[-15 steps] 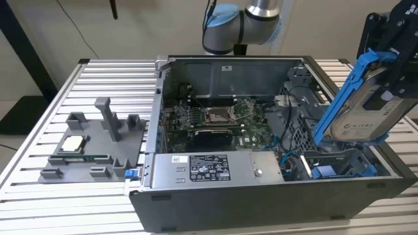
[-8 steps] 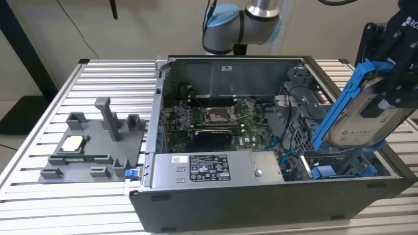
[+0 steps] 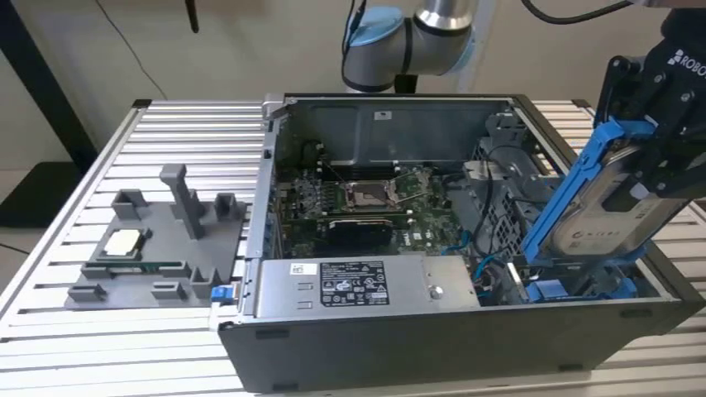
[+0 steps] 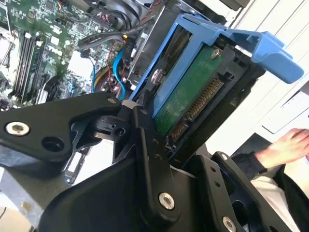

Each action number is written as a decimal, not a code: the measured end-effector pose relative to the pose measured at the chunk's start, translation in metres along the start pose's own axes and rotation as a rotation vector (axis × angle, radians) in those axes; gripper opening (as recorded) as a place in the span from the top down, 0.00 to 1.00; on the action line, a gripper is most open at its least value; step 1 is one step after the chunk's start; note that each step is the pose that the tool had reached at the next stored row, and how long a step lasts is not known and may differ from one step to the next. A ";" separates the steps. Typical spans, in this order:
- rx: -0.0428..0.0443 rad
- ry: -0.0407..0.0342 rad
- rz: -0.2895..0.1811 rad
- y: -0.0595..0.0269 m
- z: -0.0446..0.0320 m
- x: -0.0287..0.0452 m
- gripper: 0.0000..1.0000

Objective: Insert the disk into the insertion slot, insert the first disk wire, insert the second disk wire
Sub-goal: 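Insert the disk into the insertion slot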

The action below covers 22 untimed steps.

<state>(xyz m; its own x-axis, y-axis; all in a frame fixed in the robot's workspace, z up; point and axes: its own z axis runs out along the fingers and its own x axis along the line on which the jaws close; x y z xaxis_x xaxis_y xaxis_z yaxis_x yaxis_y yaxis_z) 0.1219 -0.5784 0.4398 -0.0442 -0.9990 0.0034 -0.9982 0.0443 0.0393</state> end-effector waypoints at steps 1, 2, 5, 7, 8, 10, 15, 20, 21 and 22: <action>0.0000 -0.0001 0.000 -0.0001 0.0019 0.0001 0.67; 0.0000 -0.0001 0.000 -0.0002 0.0036 0.0001 0.67; -0.0002 -0.0018 0.002 -0.0011 0.0087 0.0001 0.67; -0.0002 -0.0021 0.003 -0.0012 0.0122 0.0000 0.67; -0.0002 -0.0021 0.003 -0.0013 0.0140 0.0000 0.67; -0.0003 -0.0049 0.003 -0.0015 0.0171 0.0000 0.67; -0.0006 -0.0107 0.003 -0.0057 0.0218 -0.0007 0.67; -0.0010 -0.0194 0.003 -0.0070 0.0270 -0.0019 0.67; -0.0010 -0.0204 0.003 -0.0073 0.0281 -0.0020 0.67; -0.0011 -0.0210 0.002 -0.0078 0.0293 -0.0021 0.67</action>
<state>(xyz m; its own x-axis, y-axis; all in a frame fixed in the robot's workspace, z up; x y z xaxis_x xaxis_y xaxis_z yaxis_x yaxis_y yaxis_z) 0.1286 -0.5767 0.4102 -0.0475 -0.9987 -0.0175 -0.9981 0.0467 0.0404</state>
